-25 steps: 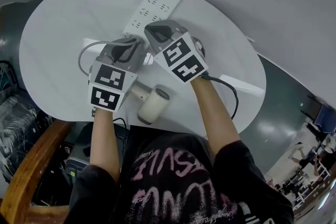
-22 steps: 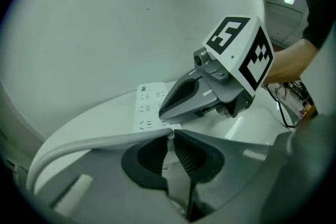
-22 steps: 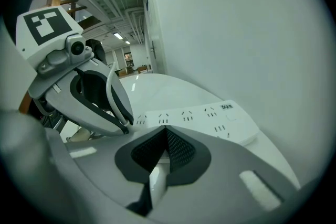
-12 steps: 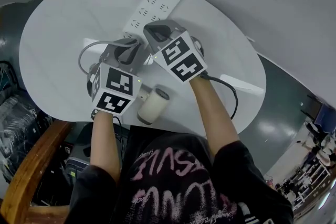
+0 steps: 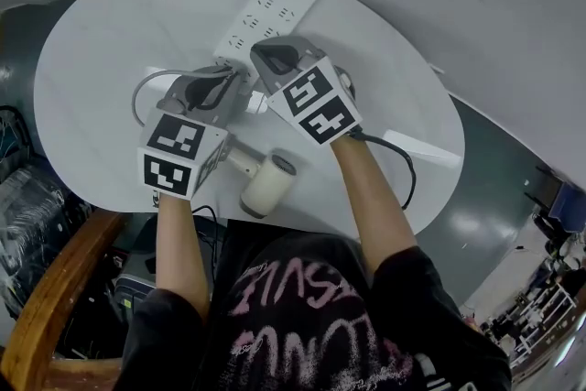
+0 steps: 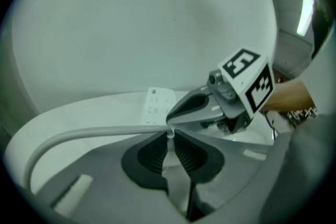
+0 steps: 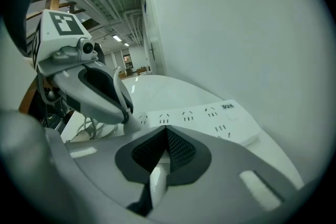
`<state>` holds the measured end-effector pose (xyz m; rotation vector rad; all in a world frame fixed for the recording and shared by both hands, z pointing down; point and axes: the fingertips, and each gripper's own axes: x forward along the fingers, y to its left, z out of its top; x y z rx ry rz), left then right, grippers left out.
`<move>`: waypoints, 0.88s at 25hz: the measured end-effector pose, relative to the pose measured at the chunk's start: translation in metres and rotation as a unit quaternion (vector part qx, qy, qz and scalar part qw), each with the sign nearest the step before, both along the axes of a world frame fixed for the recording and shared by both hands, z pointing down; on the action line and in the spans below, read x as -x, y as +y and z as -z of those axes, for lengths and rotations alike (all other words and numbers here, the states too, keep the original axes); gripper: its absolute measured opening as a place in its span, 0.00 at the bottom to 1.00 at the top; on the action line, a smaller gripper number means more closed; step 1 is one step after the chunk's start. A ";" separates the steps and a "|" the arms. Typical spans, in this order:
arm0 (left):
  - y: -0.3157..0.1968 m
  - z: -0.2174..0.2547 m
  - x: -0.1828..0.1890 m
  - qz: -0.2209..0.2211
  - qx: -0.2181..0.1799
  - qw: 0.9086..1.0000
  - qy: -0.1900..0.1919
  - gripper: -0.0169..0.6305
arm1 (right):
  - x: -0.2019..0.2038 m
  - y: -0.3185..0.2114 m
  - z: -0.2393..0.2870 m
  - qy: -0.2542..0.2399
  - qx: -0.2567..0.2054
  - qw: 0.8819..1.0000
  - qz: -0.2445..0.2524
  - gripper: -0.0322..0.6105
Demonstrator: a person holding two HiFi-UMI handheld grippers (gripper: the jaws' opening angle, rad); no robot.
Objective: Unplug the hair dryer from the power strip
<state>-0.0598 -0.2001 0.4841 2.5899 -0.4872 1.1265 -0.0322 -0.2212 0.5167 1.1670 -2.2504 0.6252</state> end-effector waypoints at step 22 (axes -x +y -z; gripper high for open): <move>-0.015 0.074 0.017 0.101 -0.075 0.985 0.118 0.10 | -0.035 0.013 0.079 -0.035 -0.125 0.989 -0.075 0.08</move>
